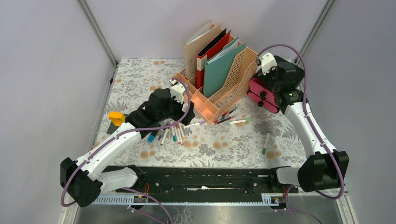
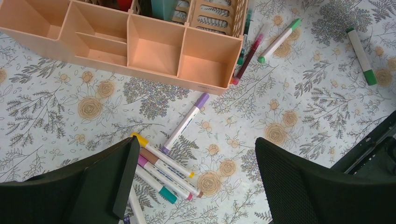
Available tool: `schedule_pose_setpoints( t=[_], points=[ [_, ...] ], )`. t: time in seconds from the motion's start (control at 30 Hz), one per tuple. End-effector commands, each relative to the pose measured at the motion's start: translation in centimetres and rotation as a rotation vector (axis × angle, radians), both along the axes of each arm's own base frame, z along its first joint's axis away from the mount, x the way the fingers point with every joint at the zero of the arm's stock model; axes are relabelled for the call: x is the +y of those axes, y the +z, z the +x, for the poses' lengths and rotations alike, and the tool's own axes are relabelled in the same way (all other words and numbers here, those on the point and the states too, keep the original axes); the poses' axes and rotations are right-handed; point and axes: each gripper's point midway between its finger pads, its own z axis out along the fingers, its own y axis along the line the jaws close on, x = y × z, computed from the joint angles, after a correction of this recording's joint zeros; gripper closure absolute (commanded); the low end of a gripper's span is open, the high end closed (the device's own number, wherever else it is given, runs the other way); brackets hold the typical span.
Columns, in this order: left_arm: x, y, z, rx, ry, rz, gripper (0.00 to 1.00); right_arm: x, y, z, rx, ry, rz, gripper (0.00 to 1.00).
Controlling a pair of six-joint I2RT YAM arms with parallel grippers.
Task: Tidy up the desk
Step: Place the stationery in the drawer.
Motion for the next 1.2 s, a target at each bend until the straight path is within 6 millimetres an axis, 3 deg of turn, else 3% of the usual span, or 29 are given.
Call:
schedule_pose_setpoints(
  t=[0.0,0.3,0.47,0.77,1.0,1.17],
  points=[
    [-0.1,0.8,0.8,-0.047,0.008,-0.009,0.01,-0.8,0.7,1.1,-0.060,-0.036,-0.027,0.91],
    [0.0,0.9,0.8,-0.050,0.009,-0.011,0.01,-1.2,-0.8,1.5,-0.029,-0.044,-0.032,0.89],
    [0.0,1.0,0.9,-0.050,0.009,-0.012,0.01,-1.4,-1.5,1.5,-0.014,-0.044,-0.031,0.72],
    [0.0,1.1,0.8,-0.053,0.009,-0.013,0.01,-1.0,-1.6,1.1,-0.010,-0.026,-0.001,0.60],
    [0.1,1.1,1.0,-0.054,0.014,-0.015,0.01,0.2,-0.5,0.1,-0.014,0.025,0.063,0.48],
    [0.4,1.5,1.1,-0.062,0.030,-0.019,0.01,3.2,0.9,-1.6,0.014,0.156,0.210,0.40]
  ],
)
